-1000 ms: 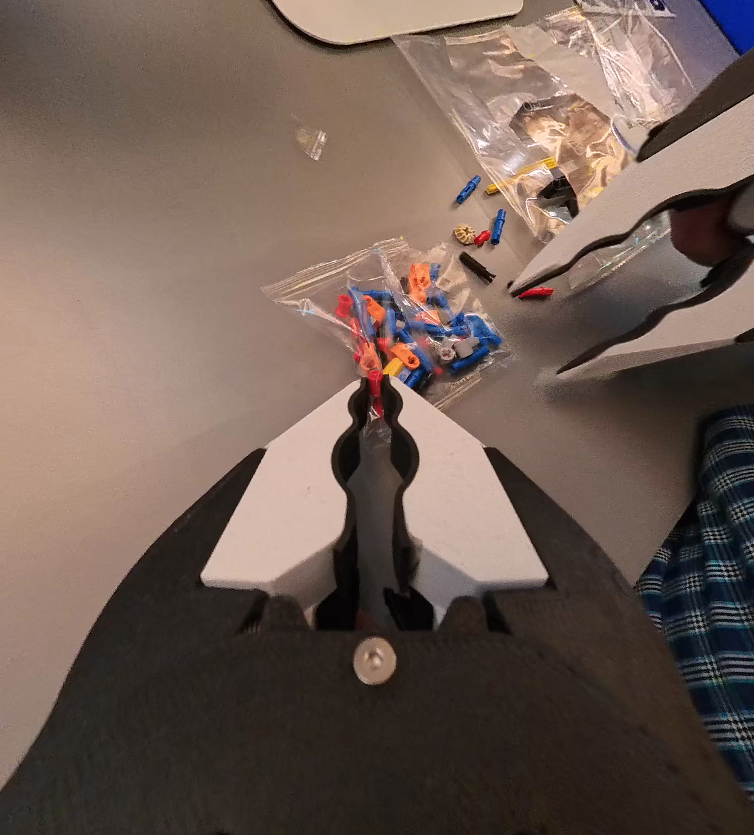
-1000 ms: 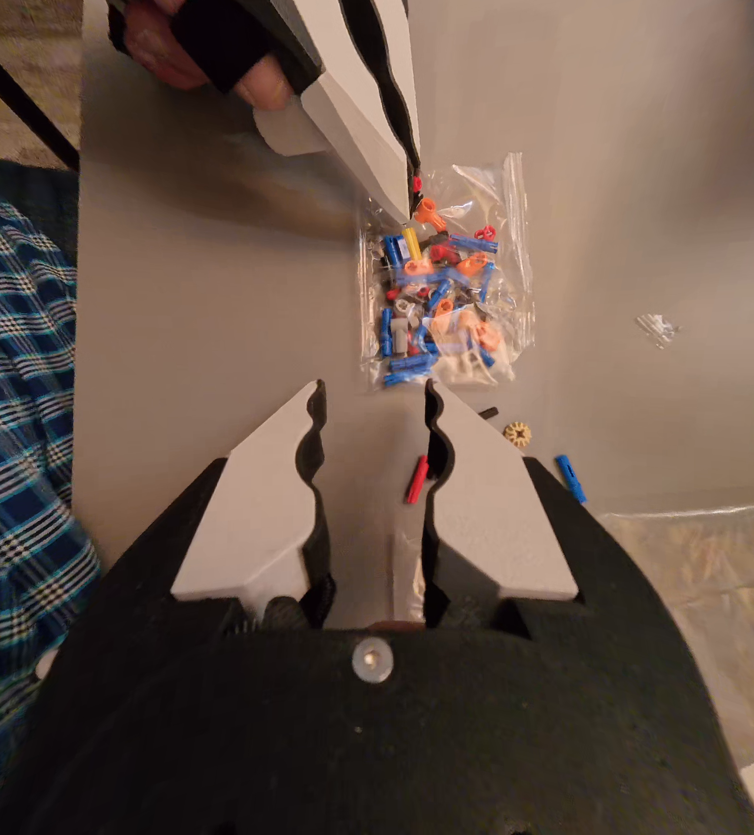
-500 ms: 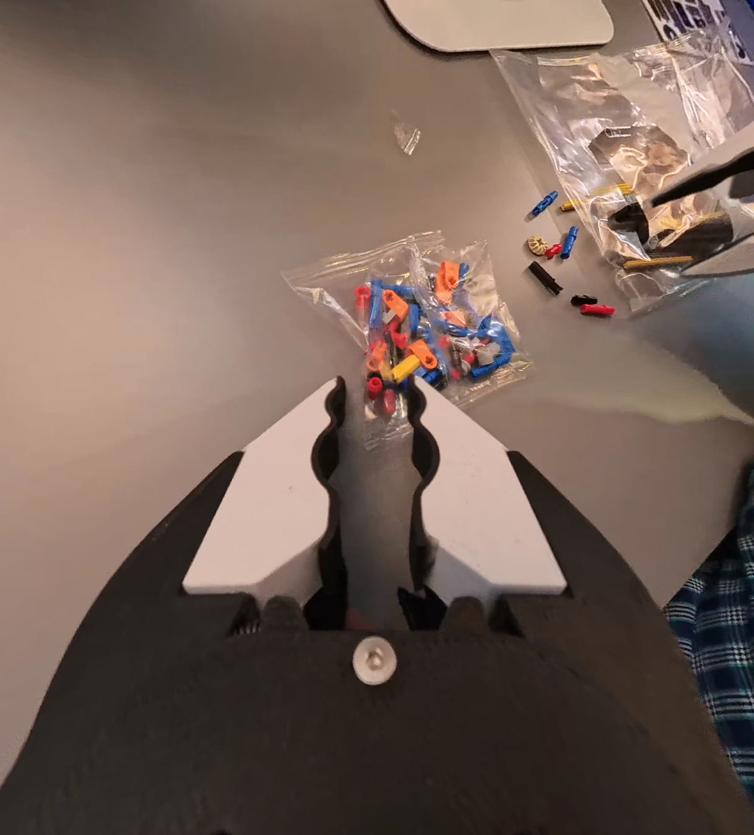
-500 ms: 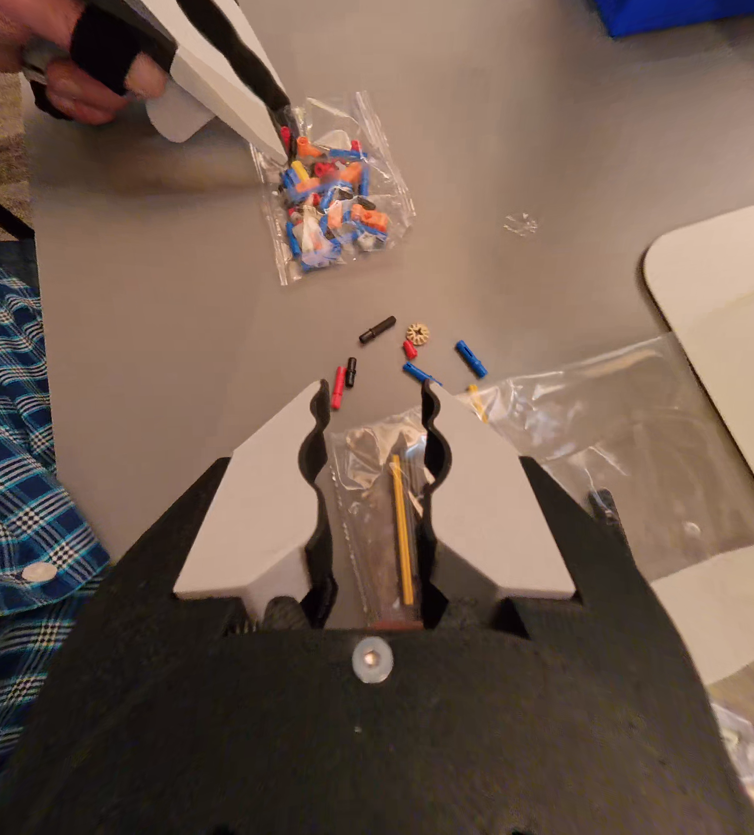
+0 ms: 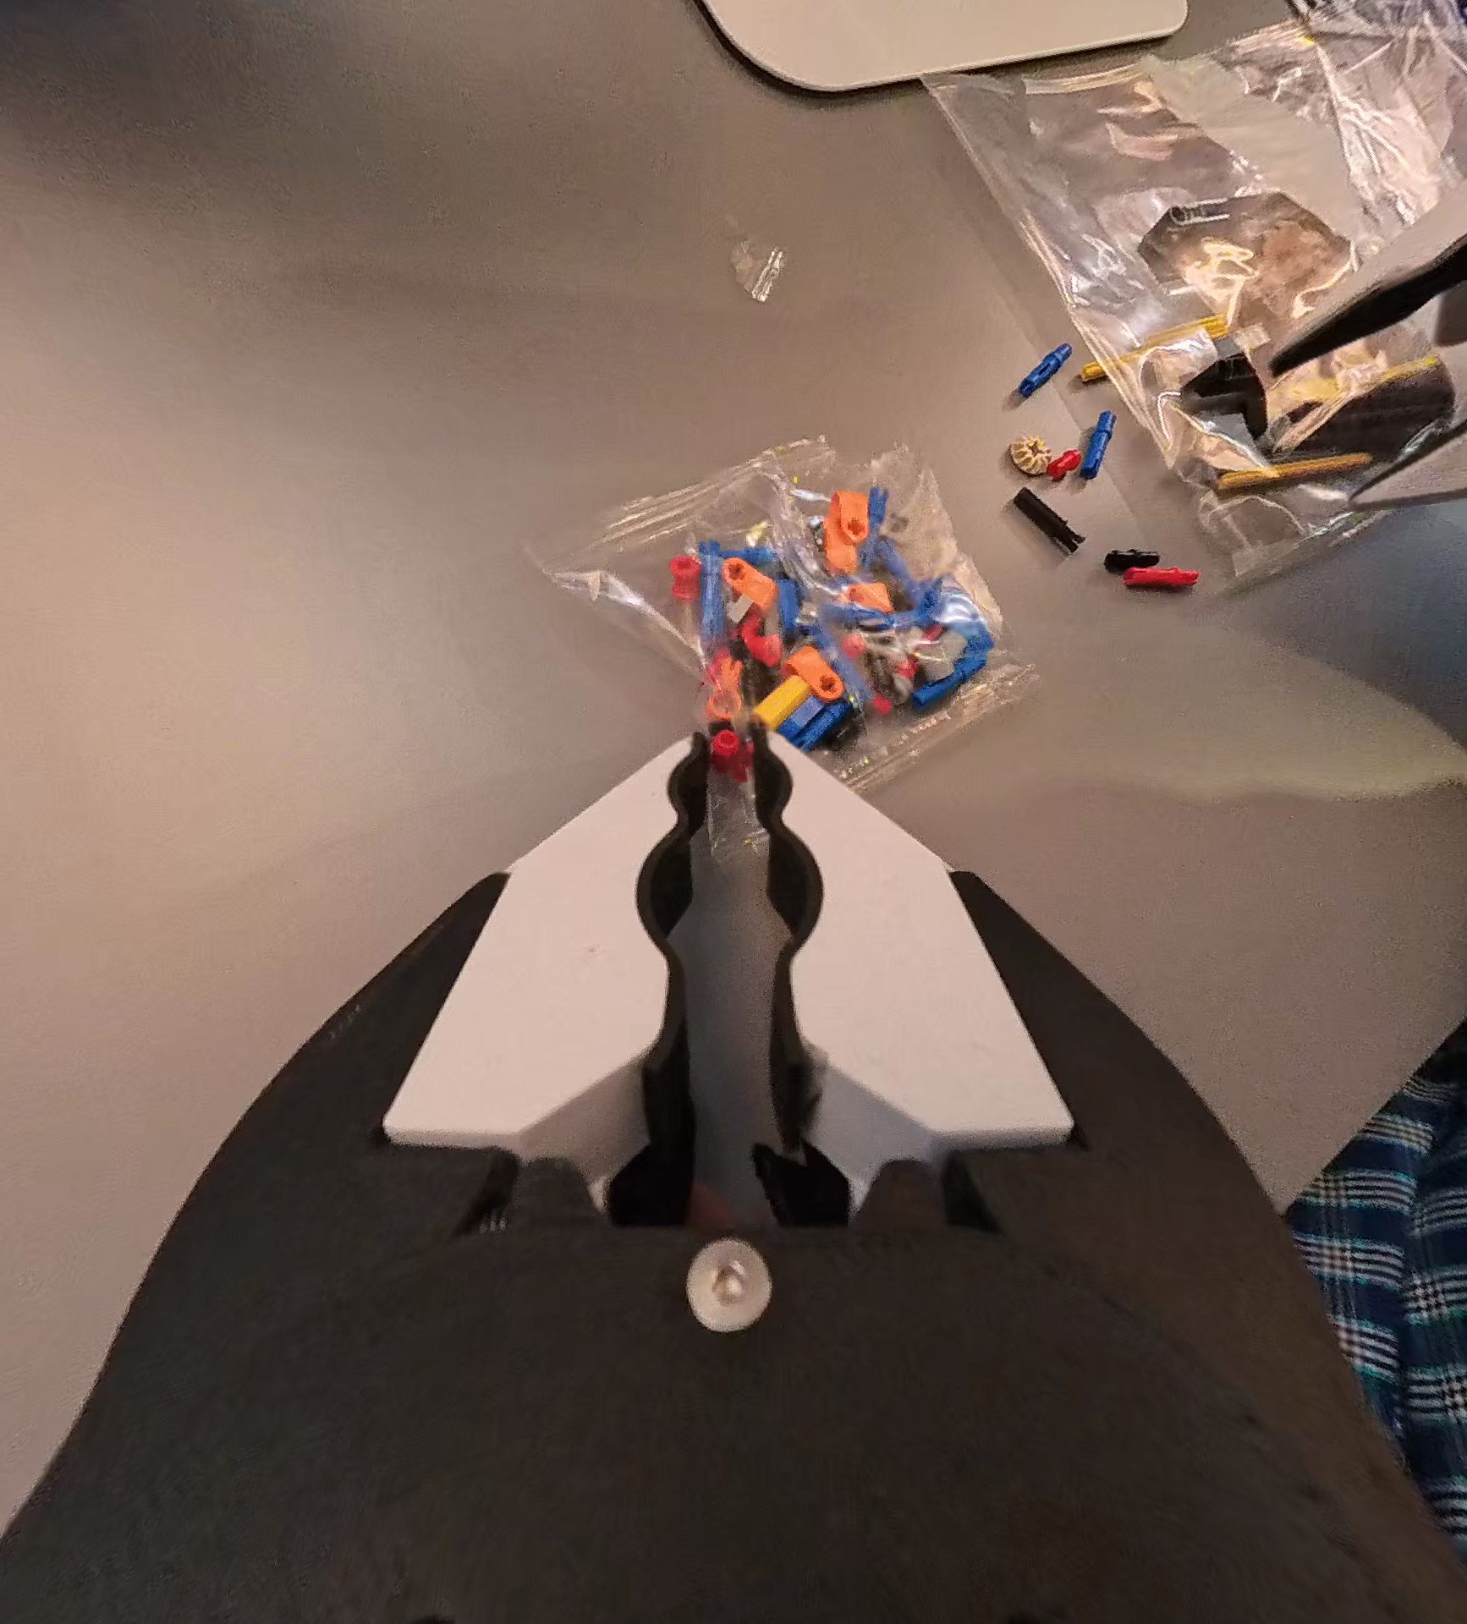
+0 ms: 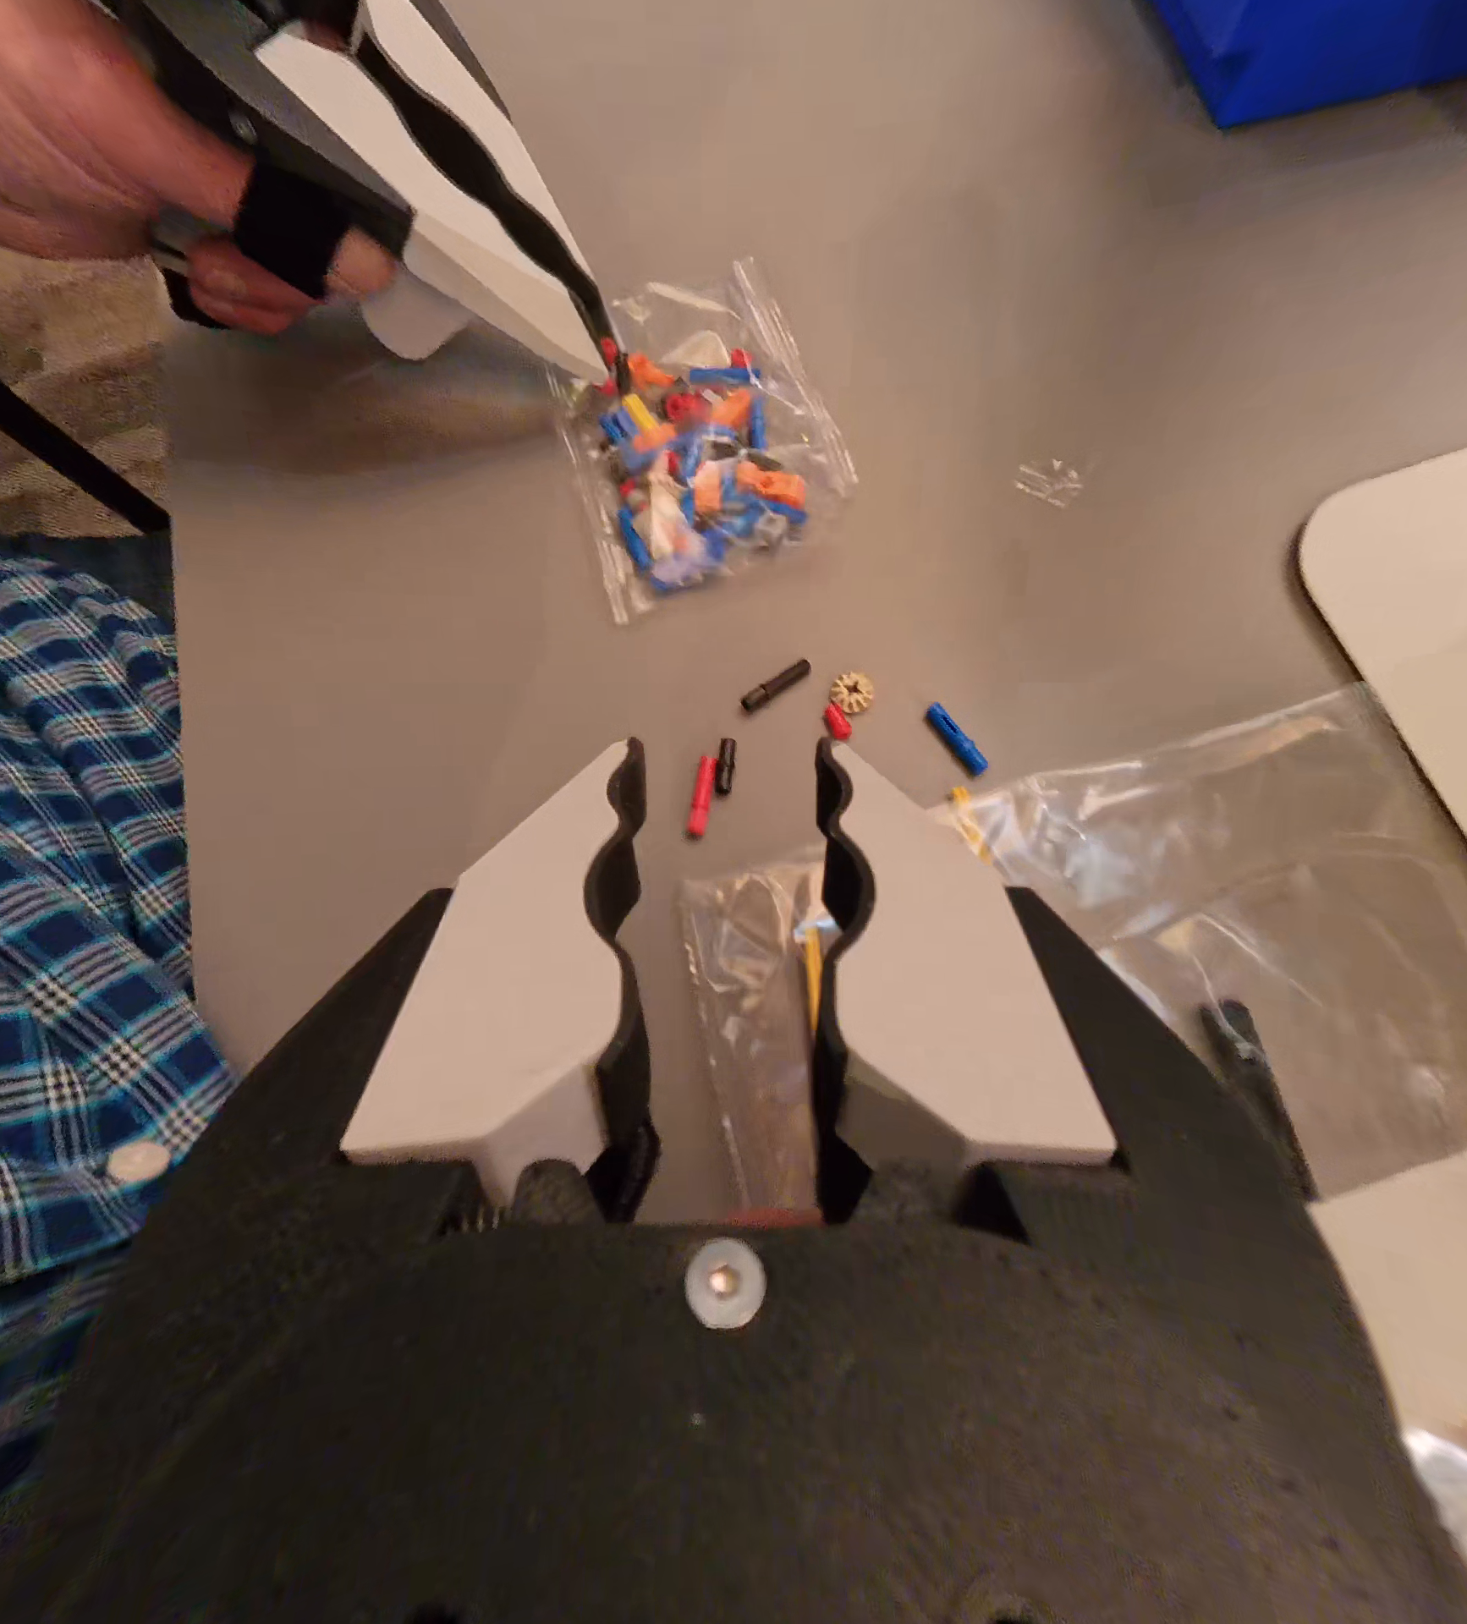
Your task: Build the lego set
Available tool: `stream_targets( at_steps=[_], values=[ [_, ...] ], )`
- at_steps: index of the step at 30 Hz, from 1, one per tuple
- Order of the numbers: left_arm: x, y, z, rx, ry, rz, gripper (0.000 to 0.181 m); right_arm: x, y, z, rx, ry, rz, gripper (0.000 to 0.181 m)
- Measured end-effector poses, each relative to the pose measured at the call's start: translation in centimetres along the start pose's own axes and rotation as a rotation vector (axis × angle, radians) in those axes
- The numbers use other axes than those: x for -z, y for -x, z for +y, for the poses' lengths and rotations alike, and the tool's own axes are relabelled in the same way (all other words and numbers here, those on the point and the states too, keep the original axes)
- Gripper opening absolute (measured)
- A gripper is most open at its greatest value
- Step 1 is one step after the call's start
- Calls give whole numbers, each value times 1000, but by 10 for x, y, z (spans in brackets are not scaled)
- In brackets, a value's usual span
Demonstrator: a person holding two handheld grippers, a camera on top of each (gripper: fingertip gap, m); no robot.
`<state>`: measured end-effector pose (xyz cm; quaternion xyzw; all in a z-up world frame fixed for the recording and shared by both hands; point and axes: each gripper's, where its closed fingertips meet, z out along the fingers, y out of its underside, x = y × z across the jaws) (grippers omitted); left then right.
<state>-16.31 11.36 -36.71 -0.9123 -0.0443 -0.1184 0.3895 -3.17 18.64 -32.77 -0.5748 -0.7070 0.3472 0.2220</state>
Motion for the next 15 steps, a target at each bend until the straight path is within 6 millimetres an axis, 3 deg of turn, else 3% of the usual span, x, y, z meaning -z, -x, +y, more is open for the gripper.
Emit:
stream_targets(
  at_steps=[11,15],
  values=[
    [5,-19,-2,-3,-23,60,5,-36,8,-28,-70,9,-77,29],
    [5,-15,0,31,8,103,34,-39,5,-31,-69,26,-82,29]
  ],
)
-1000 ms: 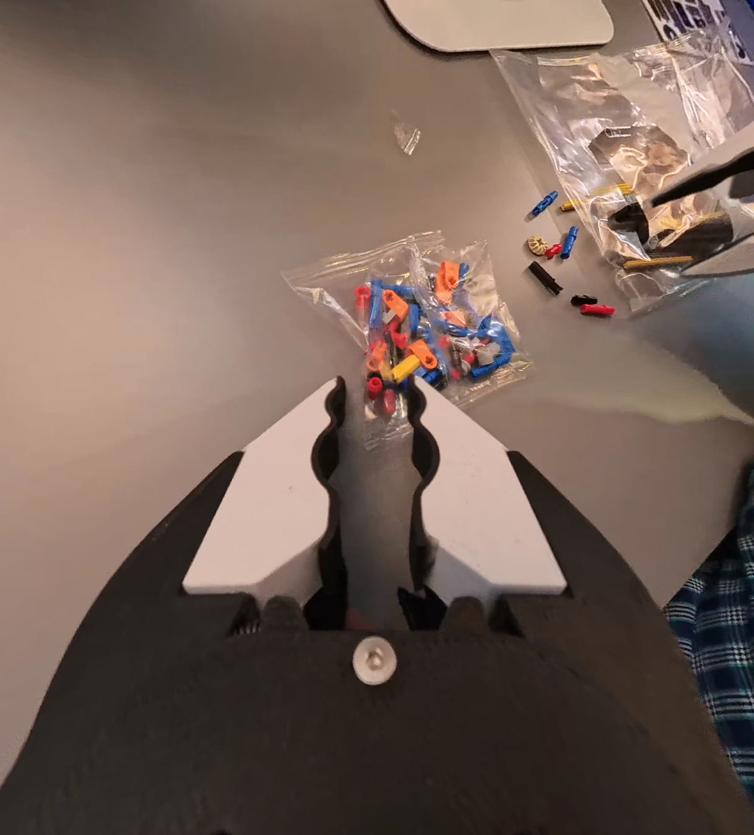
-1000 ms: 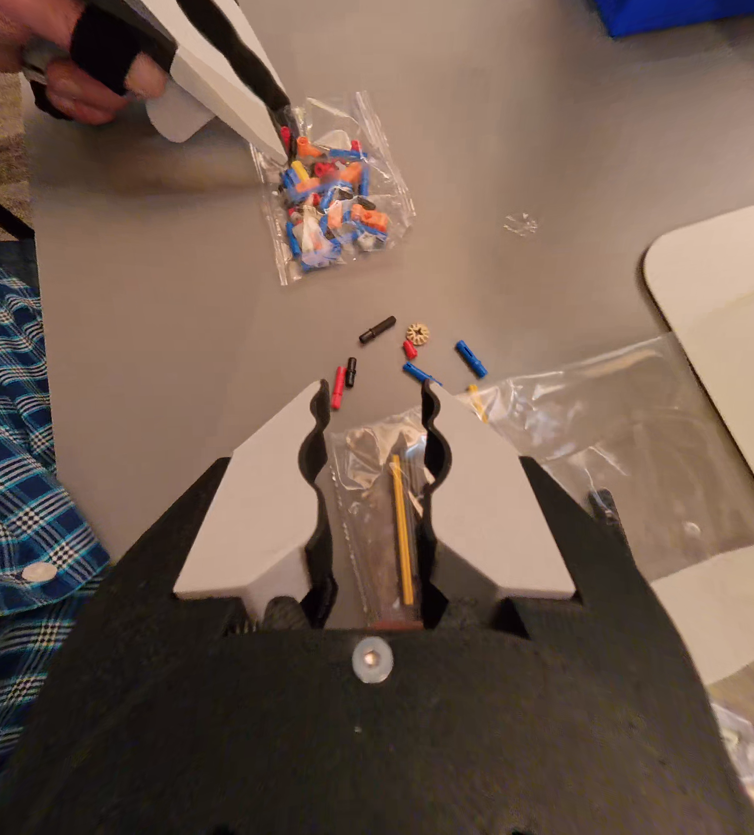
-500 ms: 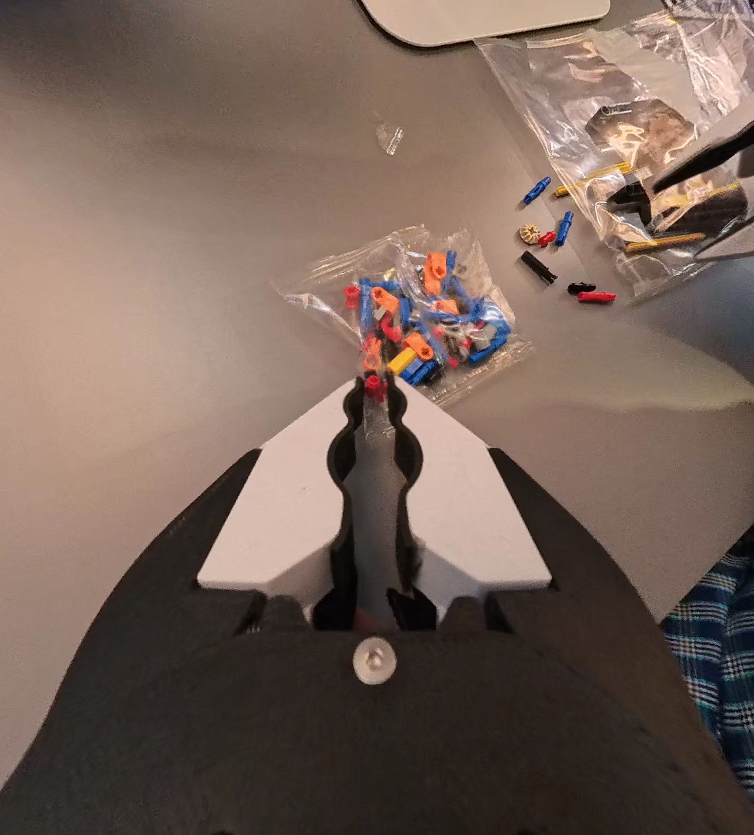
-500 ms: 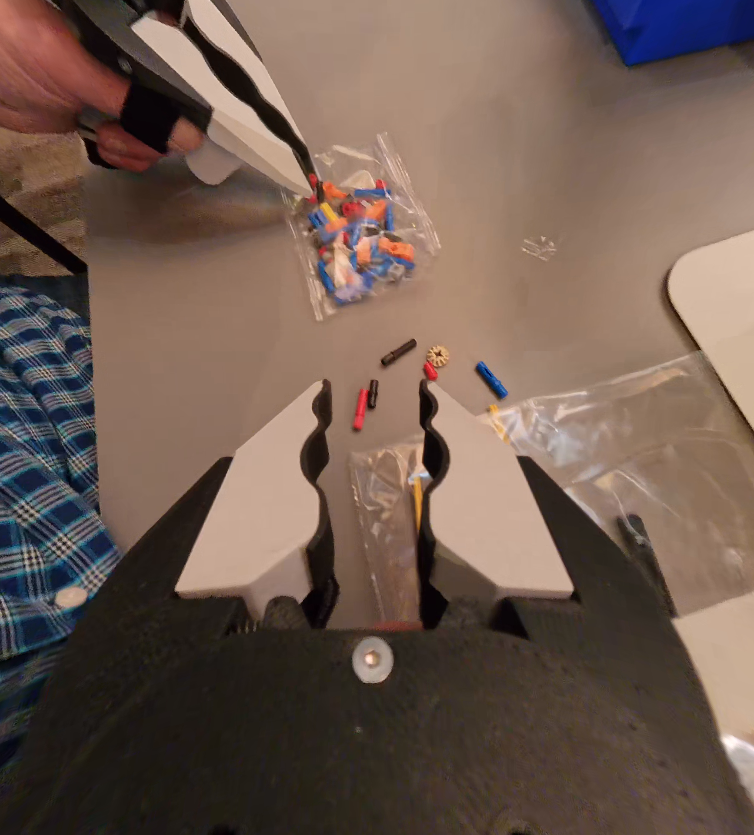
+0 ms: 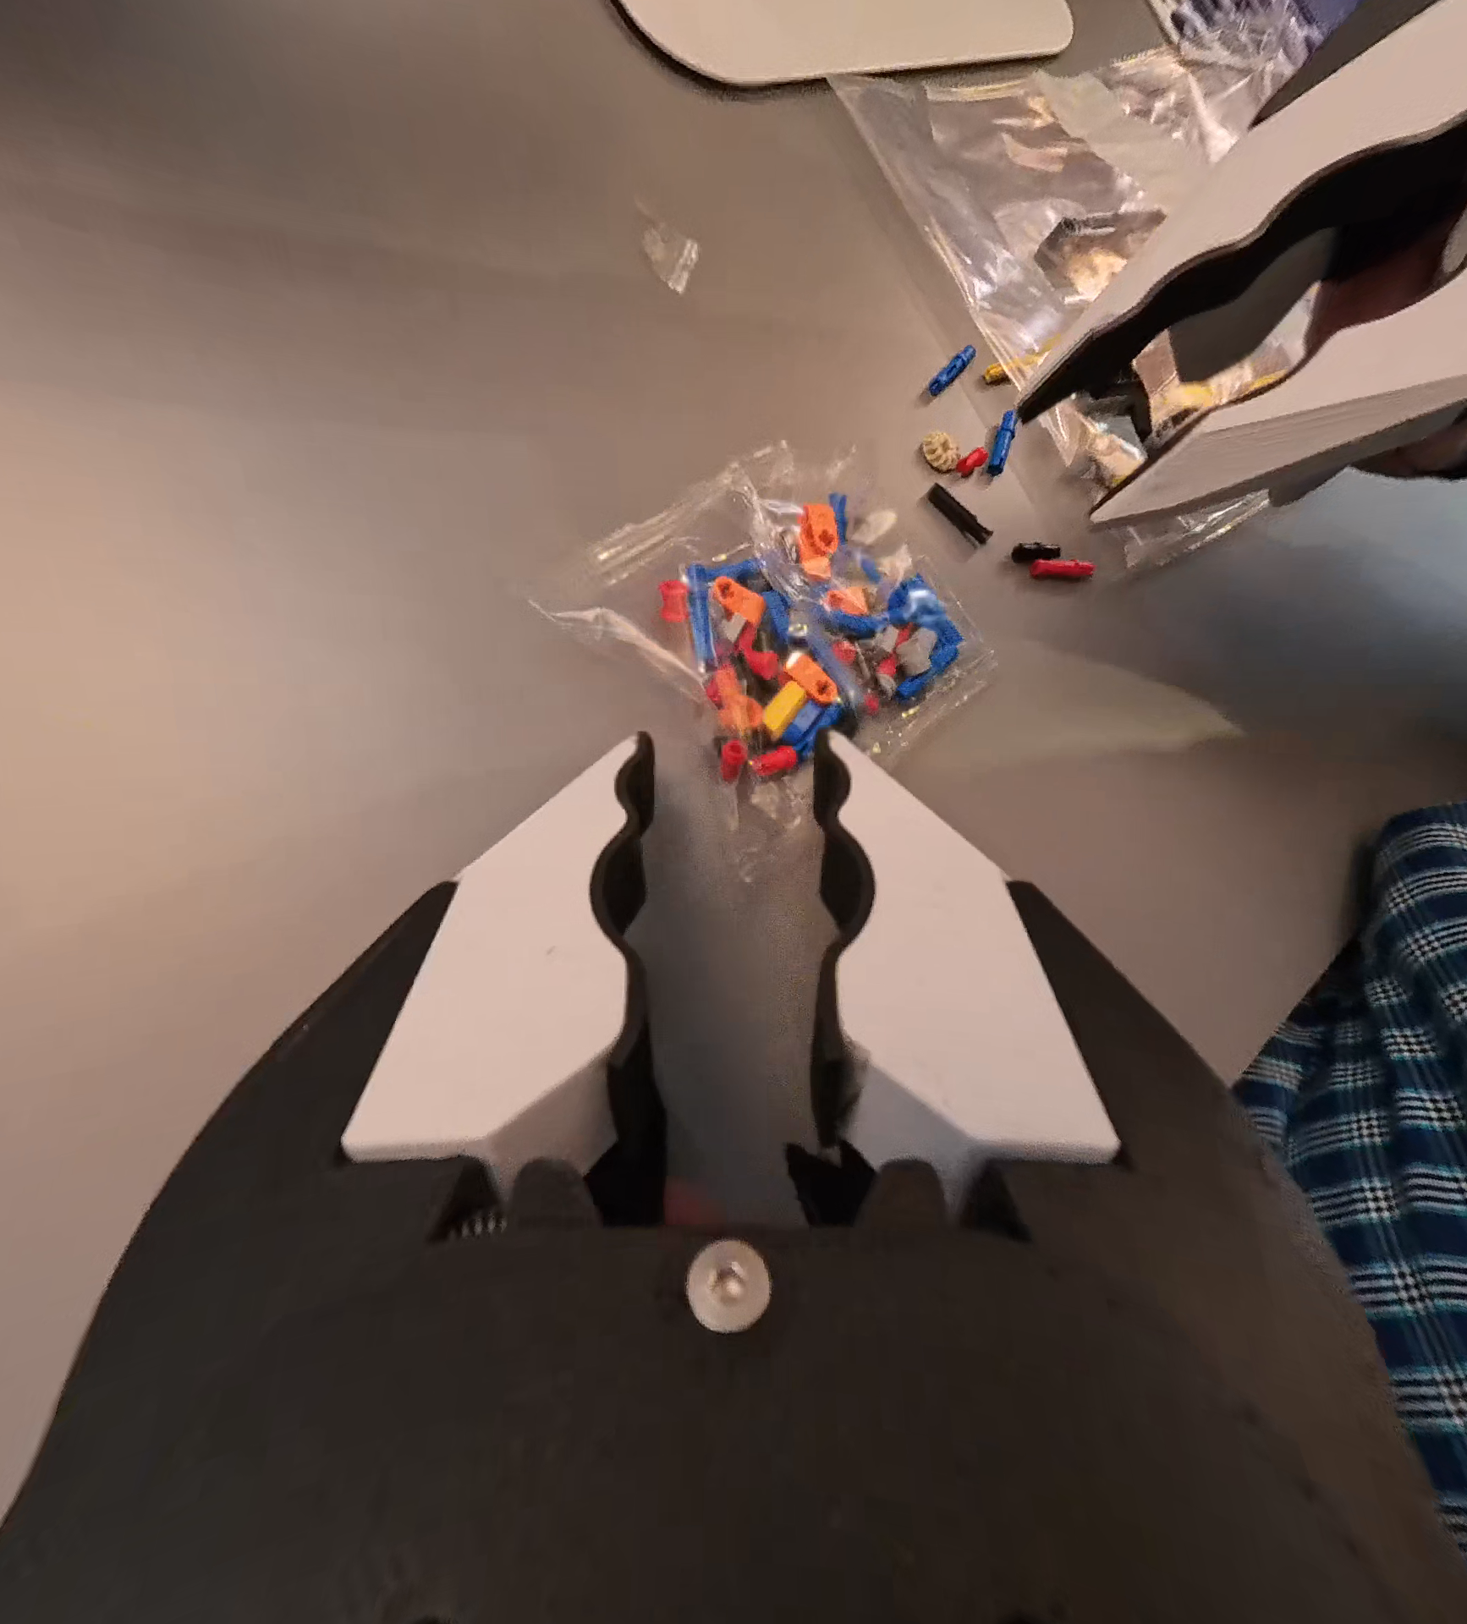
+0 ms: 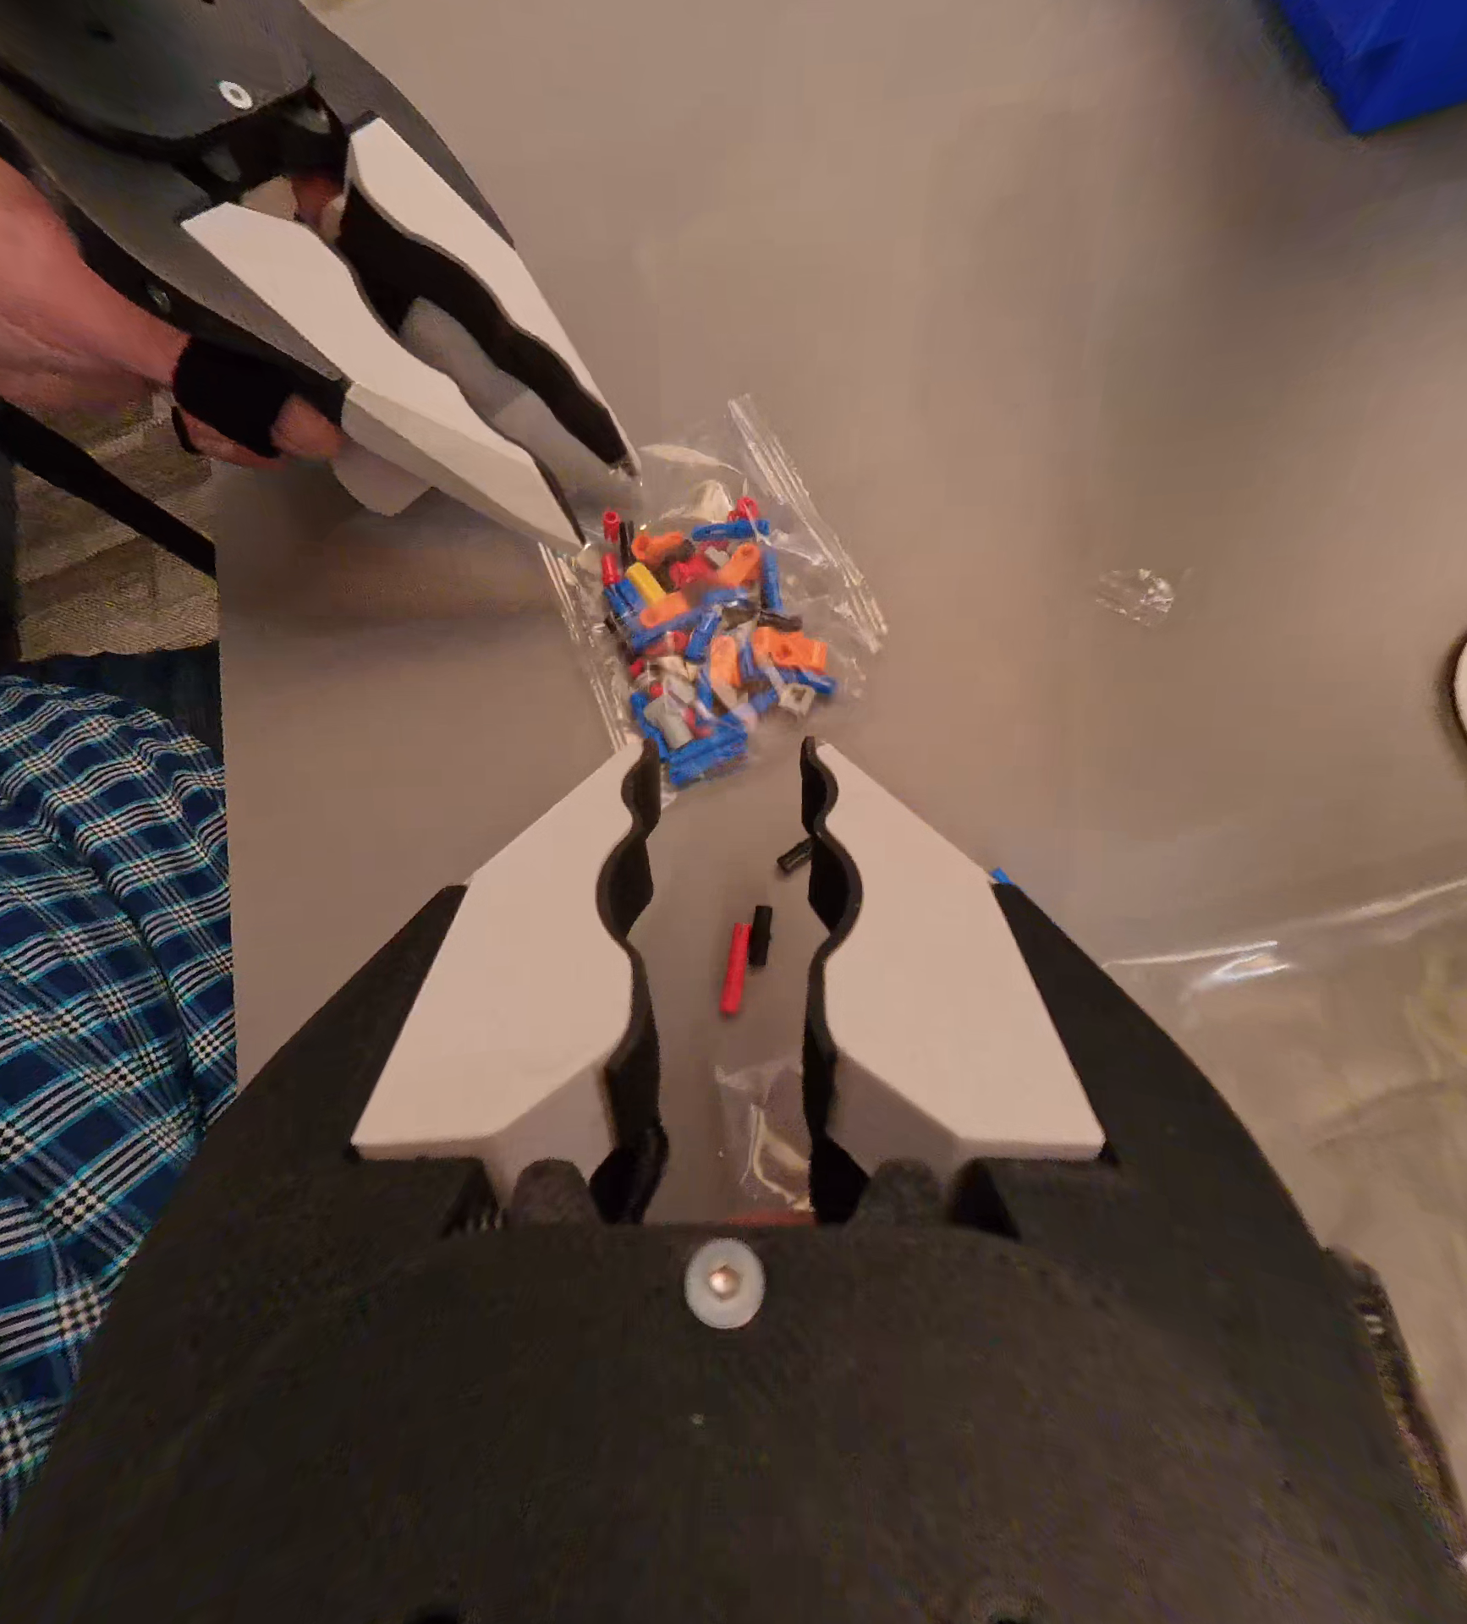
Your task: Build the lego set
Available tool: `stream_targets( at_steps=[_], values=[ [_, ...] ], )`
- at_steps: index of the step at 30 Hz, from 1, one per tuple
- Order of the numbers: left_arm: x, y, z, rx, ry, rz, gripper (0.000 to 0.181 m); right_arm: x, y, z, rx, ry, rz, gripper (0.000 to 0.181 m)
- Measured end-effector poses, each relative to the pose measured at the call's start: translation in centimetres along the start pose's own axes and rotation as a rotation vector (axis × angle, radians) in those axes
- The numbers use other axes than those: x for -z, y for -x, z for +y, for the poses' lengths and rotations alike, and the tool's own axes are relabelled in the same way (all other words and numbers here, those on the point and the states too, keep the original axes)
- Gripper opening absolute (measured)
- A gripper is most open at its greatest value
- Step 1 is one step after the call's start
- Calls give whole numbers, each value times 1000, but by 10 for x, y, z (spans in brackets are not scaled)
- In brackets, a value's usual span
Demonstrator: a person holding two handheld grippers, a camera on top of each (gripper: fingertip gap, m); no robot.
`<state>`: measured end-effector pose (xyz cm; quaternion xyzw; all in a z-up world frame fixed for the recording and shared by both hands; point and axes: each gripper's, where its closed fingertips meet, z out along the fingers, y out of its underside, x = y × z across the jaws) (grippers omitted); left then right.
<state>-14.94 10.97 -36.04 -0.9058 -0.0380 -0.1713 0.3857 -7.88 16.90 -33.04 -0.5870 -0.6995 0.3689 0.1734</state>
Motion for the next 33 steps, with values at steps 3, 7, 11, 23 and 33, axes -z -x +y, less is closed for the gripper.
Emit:
stream_targets(
  at_steps=[3,7,11,23,33],
  values=[
    [-1,8,-5,65,-2,26,43,-1,-2,-2,1,3,1,29],
    [-3,8,-12,132,-6,115,32,-4,-2,0,-5,14,-13,29],
    [-6,9,-16,196,-21,171,8,-9,3,1,-1,21,-30,27],
    [-5,5,-20,142,-73,138,0,-18,-4,3,-49,53,-16,25],
    [-3,0,-26,73,-112,146,0,-31,-4,7,-80,78,-81,30]
  ],
)
